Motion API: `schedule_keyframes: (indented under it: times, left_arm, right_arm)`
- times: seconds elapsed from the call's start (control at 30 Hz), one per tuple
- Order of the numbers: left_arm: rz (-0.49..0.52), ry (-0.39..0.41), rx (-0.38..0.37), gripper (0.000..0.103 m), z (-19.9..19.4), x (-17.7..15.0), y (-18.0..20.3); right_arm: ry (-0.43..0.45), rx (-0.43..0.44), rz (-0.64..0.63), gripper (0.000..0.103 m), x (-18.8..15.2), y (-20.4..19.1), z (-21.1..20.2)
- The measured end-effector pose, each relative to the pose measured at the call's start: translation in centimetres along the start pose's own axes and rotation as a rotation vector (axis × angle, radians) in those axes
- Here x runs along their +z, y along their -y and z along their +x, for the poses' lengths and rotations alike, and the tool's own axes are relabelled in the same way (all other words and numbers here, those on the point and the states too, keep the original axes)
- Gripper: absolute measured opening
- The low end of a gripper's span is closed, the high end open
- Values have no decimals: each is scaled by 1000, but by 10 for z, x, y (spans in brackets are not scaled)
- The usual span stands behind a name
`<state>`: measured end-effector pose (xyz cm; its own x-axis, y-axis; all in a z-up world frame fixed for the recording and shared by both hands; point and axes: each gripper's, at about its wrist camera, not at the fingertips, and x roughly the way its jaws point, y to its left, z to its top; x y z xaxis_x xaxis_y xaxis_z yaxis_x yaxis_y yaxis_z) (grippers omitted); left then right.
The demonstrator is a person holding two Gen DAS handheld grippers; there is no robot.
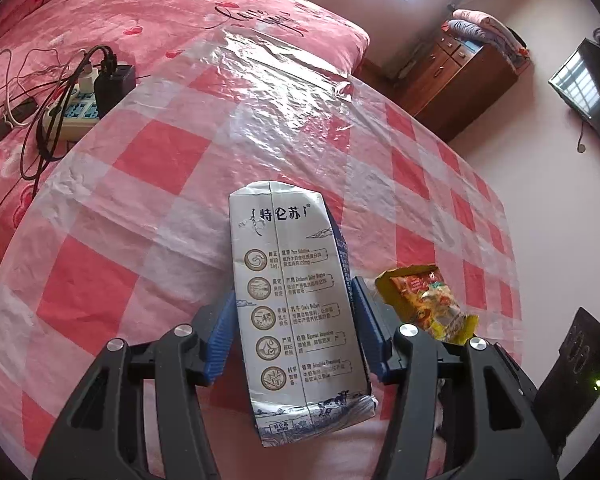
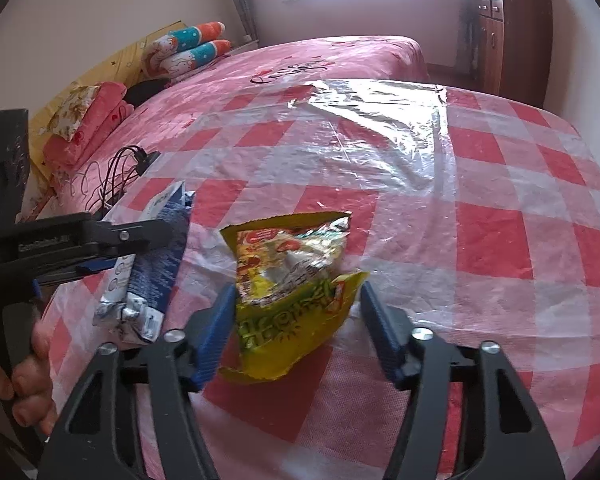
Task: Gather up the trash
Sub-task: 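Grasp the yellow chip bag with the right tool while the left tool holds the carton, then carry the milk carton and chip bag over the orange bin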
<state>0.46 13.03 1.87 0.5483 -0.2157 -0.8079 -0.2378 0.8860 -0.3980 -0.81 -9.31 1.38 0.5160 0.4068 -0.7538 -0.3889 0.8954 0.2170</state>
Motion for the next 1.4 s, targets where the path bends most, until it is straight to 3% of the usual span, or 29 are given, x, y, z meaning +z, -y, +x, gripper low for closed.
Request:
schedule_keyframes:
  times: [0.53, 1.03, 1.4]
  left_arm:
    - [-8, 26, -75, 56, -36, -11, -40]
    - [-13, 60, -117, 56, -64, -28, -75]
    - [-26, 96, -113, 56, -89, -39, -105]
  right_arm:
    - [64, -38, 5, 44, -2, 3, -13]
    - [188, -68, 28, 42, -5, 7, -36]
    - [178, -90, 54, 41, -11, 1, -38]
